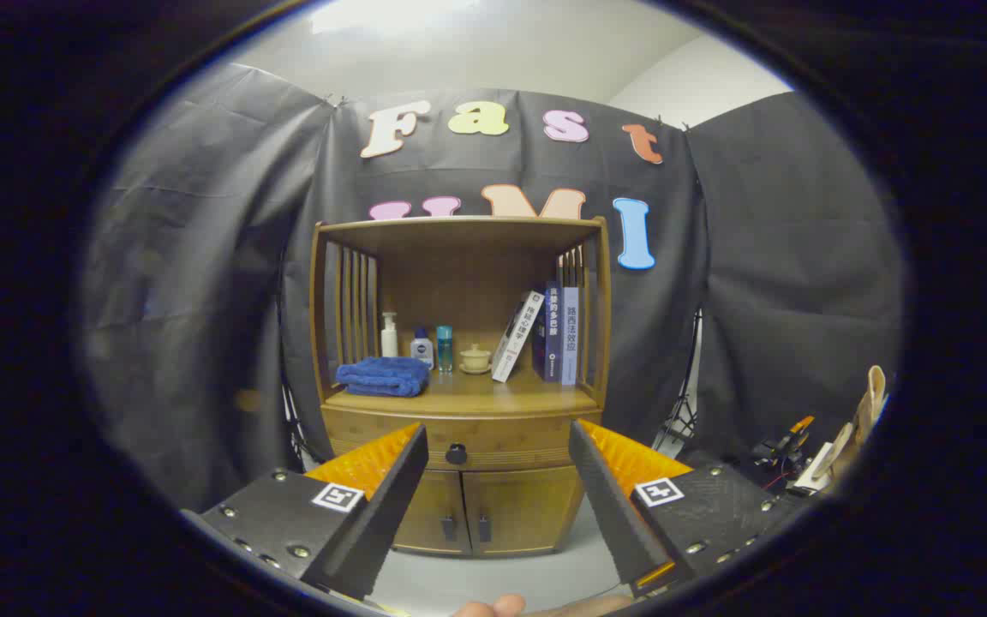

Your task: Pull open the drawer, take out the items inside it, and place them on the countertop above the cabinet.

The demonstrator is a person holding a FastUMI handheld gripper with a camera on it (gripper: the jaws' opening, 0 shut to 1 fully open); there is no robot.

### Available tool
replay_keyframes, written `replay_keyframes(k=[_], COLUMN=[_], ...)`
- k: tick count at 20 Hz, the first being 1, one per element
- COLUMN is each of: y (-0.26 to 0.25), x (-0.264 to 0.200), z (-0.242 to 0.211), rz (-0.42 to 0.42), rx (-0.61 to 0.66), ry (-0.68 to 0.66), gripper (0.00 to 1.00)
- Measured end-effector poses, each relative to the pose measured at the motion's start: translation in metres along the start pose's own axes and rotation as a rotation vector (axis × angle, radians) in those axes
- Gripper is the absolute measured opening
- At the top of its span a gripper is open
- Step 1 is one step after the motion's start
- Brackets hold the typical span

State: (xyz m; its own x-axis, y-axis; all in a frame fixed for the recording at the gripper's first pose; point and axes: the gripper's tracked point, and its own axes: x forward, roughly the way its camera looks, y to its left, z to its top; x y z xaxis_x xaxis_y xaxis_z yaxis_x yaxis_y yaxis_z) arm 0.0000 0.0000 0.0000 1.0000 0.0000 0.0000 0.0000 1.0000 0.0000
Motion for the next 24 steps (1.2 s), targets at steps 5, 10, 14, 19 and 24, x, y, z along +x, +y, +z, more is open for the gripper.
replay_keyframes(k=[5,10,14,19,24], y=[-0.005,-0.003,0.0,-0.001,0.016], x=[0.008,0.013,0.023,0.051,0.11], z=[0.003,-0.008,-0.014,-0.035,-0.069], rz=[-0.023,-0.012,-0.006,-0.036,-0.007], rx=[0.009,0.004,-0.003,-0.018,-0.05], ry=[-0.033,-0.001,0.011,0.023,0.041], gripper=[0.99,0.99,0.99,0.99,0.99])
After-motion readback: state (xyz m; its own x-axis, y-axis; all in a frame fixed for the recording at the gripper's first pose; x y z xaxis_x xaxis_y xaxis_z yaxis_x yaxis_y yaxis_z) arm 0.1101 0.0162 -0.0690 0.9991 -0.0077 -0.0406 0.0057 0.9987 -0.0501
